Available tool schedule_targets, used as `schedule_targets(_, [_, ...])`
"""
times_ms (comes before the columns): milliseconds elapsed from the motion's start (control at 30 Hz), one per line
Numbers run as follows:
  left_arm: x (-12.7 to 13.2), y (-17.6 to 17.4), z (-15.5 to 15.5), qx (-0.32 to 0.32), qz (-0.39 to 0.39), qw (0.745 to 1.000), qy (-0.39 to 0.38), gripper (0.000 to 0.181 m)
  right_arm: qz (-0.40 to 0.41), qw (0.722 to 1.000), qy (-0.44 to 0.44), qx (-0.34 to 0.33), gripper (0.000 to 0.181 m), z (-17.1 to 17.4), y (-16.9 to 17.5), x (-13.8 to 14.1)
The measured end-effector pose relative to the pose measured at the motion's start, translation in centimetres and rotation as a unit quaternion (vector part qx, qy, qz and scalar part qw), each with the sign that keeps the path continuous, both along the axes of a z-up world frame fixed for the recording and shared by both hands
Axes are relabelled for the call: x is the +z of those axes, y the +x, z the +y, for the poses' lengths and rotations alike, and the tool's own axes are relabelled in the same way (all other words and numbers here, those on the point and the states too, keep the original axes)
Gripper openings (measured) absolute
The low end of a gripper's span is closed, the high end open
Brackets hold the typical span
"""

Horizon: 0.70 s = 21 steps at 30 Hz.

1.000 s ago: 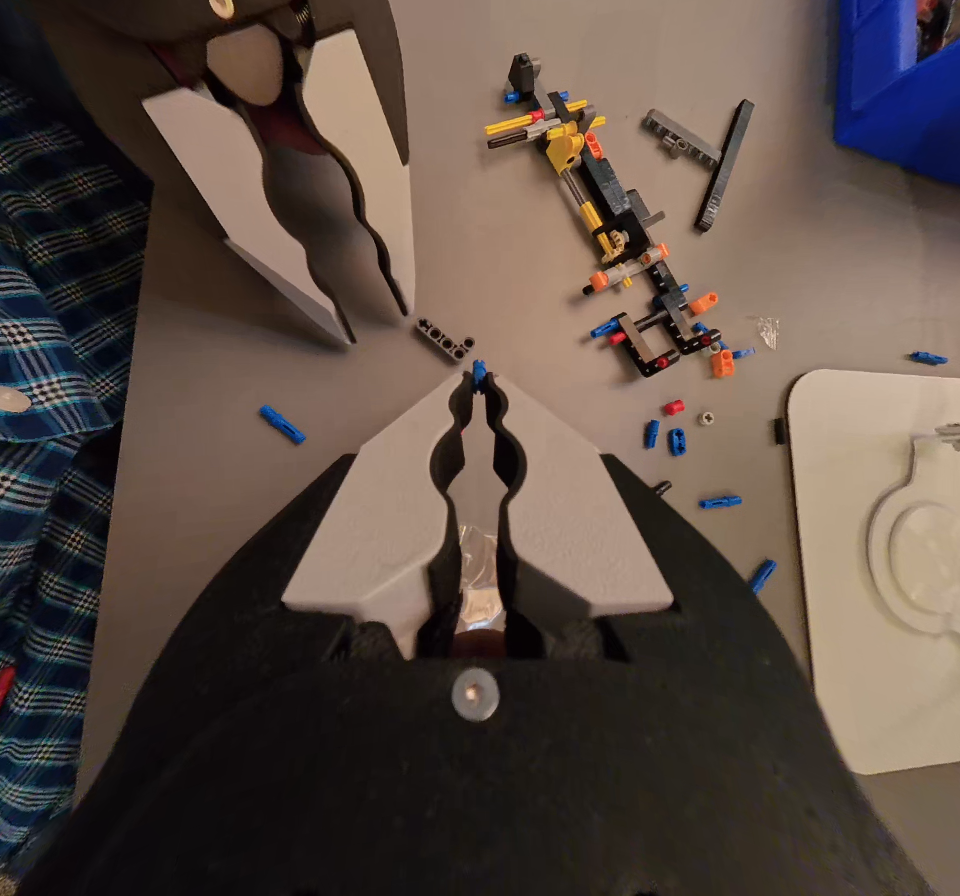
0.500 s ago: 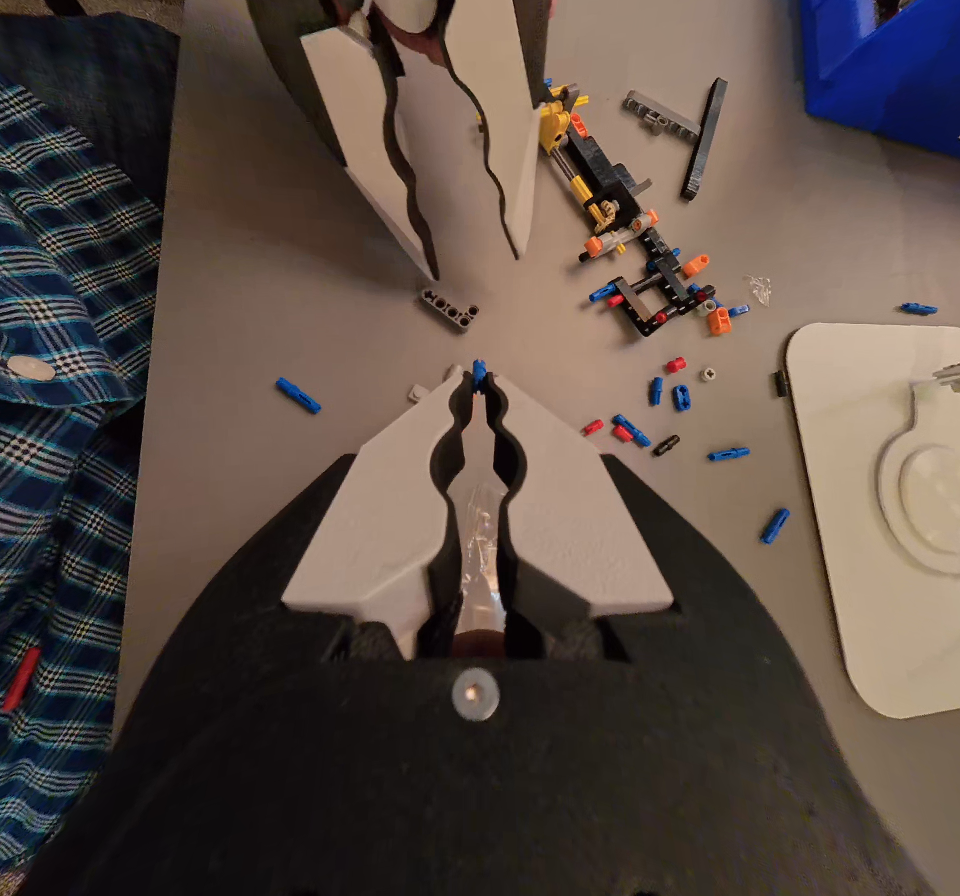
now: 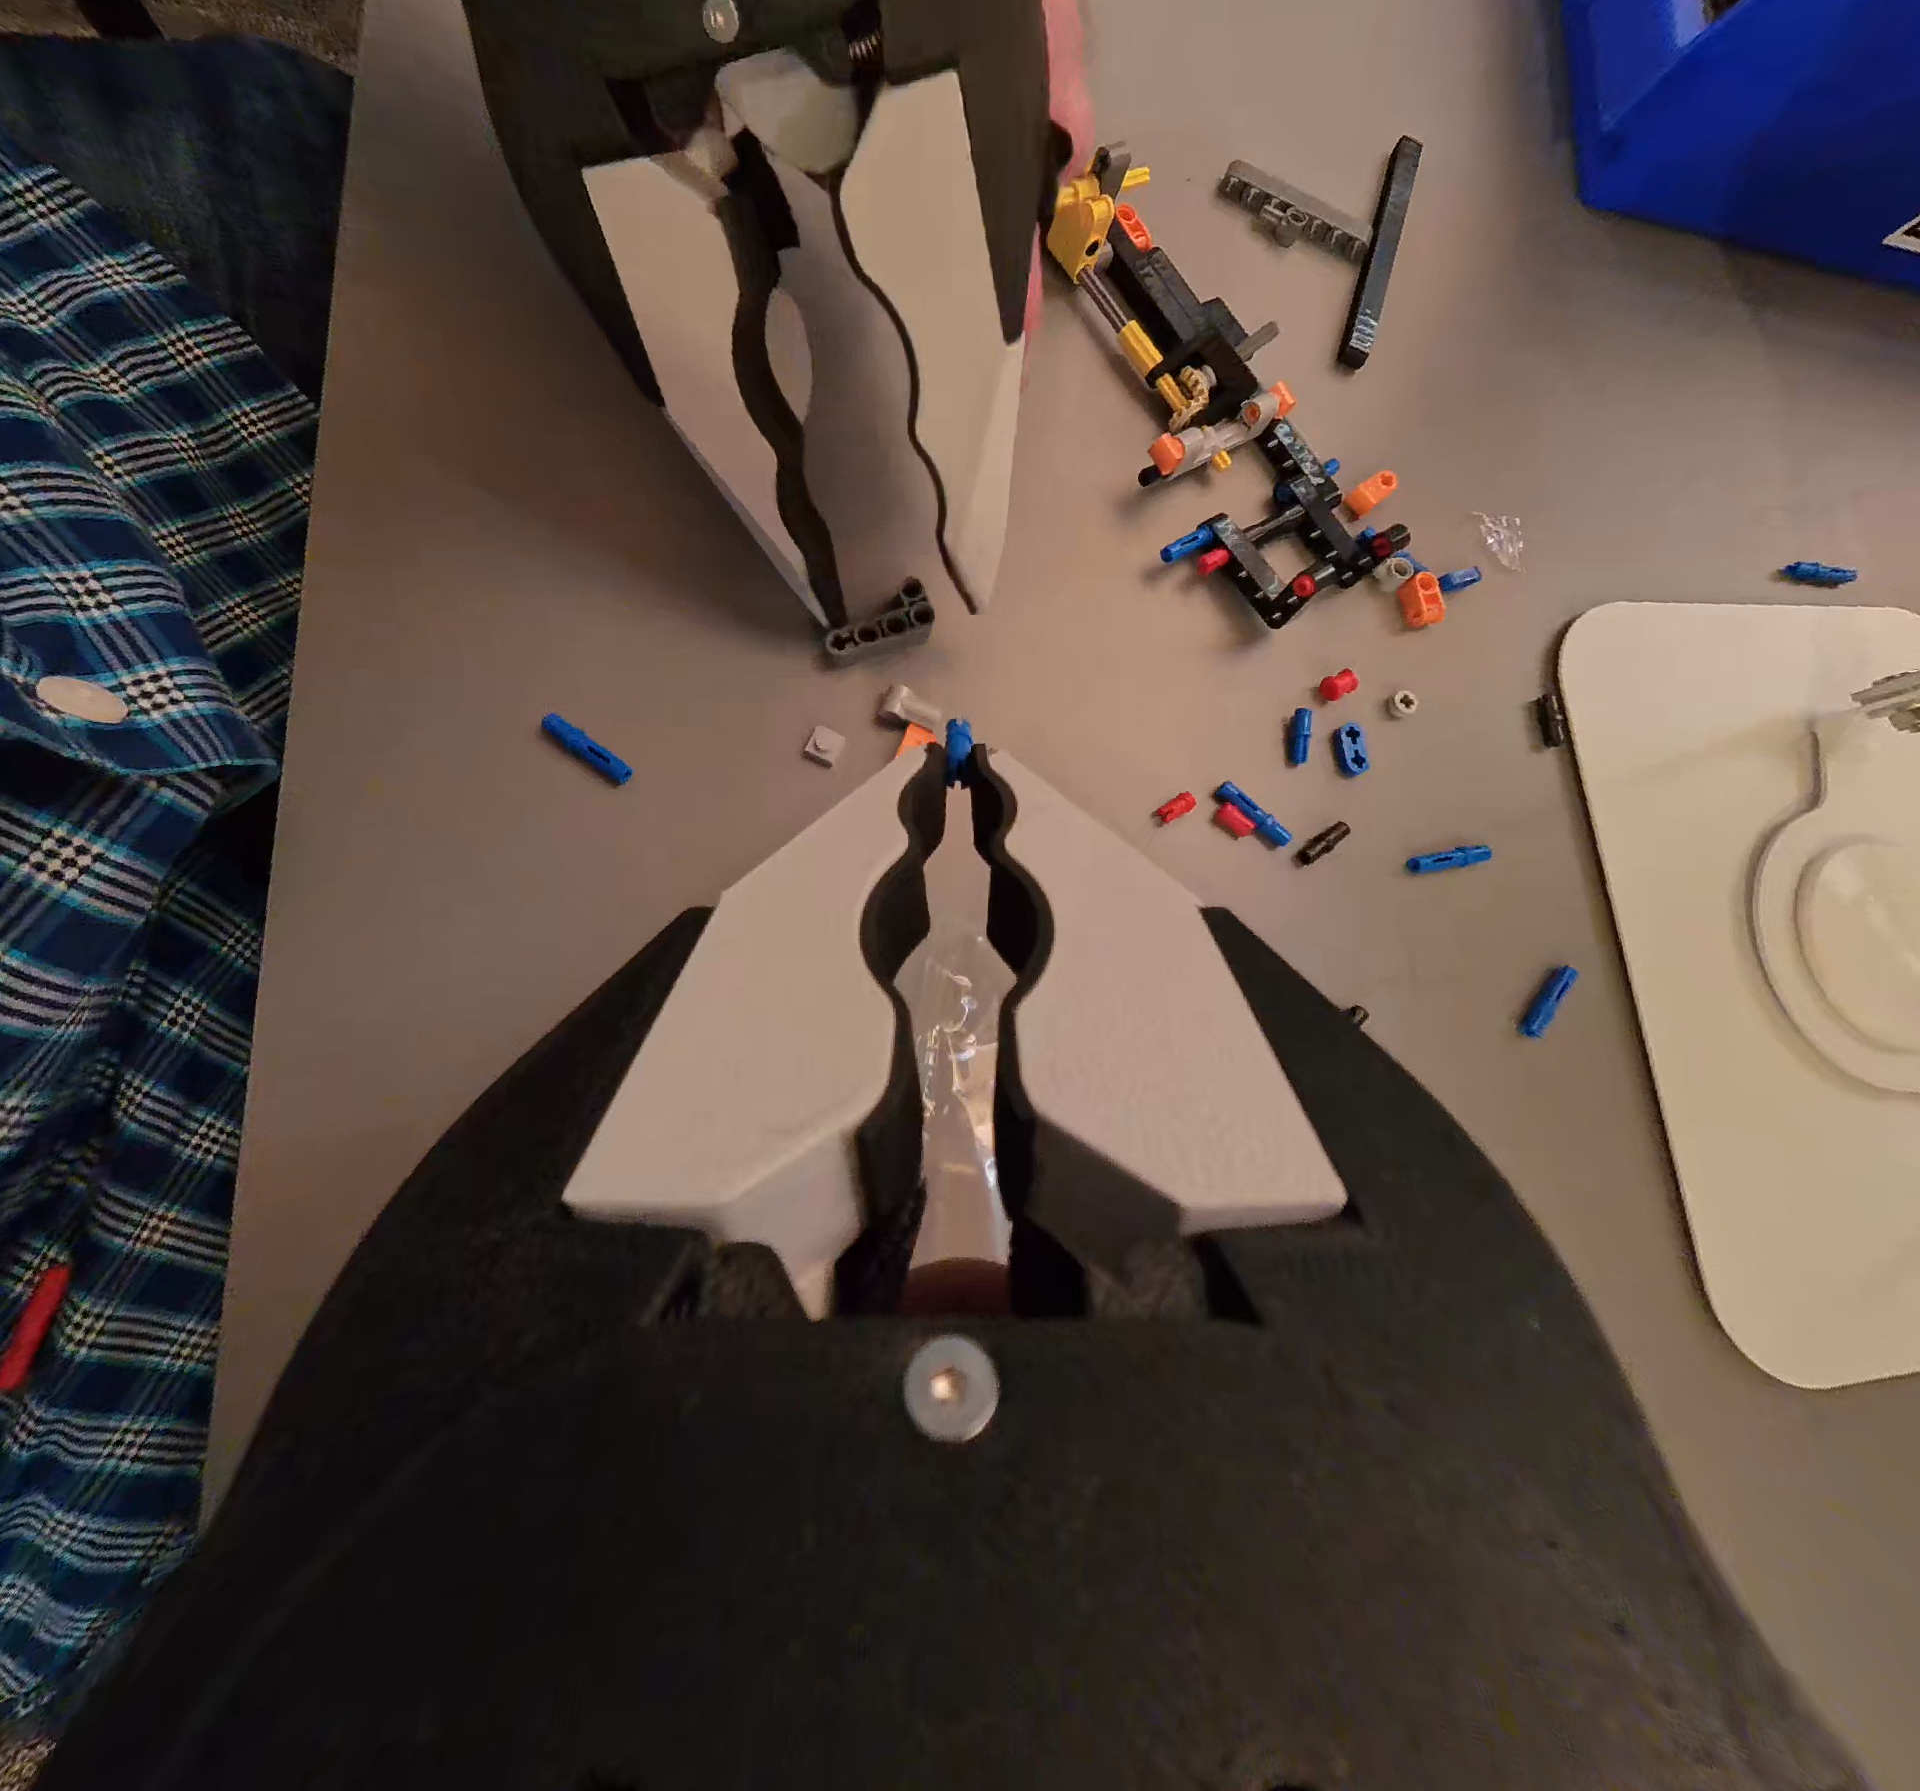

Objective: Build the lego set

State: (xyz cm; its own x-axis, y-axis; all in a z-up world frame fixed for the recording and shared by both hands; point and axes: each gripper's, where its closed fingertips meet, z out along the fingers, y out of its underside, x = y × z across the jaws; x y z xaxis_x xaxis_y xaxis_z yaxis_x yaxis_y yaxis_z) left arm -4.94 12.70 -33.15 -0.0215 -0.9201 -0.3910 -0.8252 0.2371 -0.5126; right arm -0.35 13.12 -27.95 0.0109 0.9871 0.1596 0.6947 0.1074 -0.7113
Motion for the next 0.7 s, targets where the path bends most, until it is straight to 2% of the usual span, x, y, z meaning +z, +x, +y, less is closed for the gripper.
schedule_targets(133, [-0.5,0.7,-0.1,-0.050,0.040,0.998,0.010,0.011,0.005,1.000,0.002,-0.003,0.002,0.2,0.3,0.2])
schedule_targets(200, [-0.5,0.8,0.2,-0.060,0.054,0.996,0.024,0.008,0.007,1.000,0.002,-0.004,0.002,0.2,0.5,0.3])
schedule_targets(267, [-0.5,0.8,0.1,-0.050,0.066,0.997,0.001,0.006,0.010,1.000,0.001,-0.004,0.002,0.2,0.7,0.3])
schedule_targets(333, [-0.5,0.3,0.0,-0.026,0.080,0.996,-0.029,0.006,0.012,1.000,0.001,-0.003,0.002,0.2,0.7,0.3])
schedule_targets(400, [-0.5,-0.1,-1.0,0.002,0.085,0.991,-0.105,0.005,0.014,1.000,0.001,0.001,0.002,0.1,0.8,0.3])
schedule_targets(500, [-0.4,-0.3,-2.2,0.060,0.071,0.968,-0.232,0.005,0.019,1.000,0.000,0.005,0.002,-0.1,0.9,0.4])
schedule_targets(533, [-0.4,-0.3,-1.8,0.085,0.058,0.962,-0.251,0.005,0.020,1.000,0.000,0.007,0.002,-0.1,0.9,0.4])
schedule_targets(633, [-0.1,-0.2,-0.8,0.134,0.022,0.949,-0.285,0.006,0.024,1.000,0.000,0.008,0.002,-0.2,1.0,0.3])
schedule_targets(667, [-0.2,-0.5,0.3,0.154,0.018,0.953,-0.260,0.012,0.026,1.000,0.001,0.008,0.002,-0.2,1.0,0.4])
schedule_targets(700, [-0.2,-0.8,1.0,0.157,0.022,0.959,-0.233,0.025,0.028,1.000,0.001,0.008,0.002,-0.3,1.1,0.5])
